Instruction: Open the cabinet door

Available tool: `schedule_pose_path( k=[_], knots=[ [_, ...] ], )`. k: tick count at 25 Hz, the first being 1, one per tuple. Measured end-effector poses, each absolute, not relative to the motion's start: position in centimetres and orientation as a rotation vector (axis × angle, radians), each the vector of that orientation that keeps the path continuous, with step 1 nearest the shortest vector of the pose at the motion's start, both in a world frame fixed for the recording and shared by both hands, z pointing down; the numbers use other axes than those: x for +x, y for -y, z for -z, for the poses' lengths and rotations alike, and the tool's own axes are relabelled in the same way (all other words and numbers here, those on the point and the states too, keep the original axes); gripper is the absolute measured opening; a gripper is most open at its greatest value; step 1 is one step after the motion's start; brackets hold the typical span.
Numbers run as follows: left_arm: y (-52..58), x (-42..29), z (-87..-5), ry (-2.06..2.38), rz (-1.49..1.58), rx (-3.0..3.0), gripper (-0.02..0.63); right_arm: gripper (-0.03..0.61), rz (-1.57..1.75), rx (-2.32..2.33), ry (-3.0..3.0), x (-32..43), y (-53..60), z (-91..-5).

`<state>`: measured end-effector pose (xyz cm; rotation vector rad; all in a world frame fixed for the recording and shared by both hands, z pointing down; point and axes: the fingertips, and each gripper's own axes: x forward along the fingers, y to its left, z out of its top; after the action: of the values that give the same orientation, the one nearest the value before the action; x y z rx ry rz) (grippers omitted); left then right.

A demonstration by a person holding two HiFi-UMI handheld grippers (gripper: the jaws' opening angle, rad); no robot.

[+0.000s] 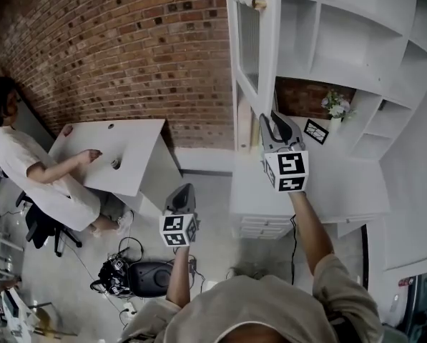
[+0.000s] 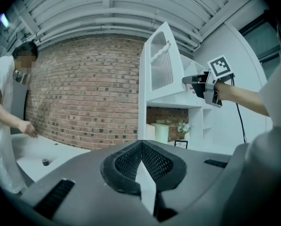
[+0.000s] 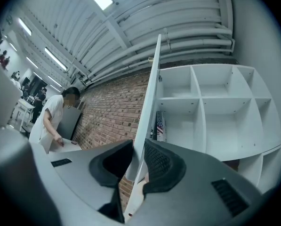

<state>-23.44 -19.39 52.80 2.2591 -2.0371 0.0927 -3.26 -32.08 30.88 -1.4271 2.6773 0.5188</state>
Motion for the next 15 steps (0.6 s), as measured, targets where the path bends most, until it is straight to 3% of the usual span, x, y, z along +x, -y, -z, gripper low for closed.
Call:
schedule_pose_path(
  k=[15],
  knots=[
    [15.3, -27.0, -52.9, 2.185, -0.096, 2.103, 0.027, 0.094, -0.528, -1.298, -2.724, -8.6, 30.4, -30.9]
  ],
)
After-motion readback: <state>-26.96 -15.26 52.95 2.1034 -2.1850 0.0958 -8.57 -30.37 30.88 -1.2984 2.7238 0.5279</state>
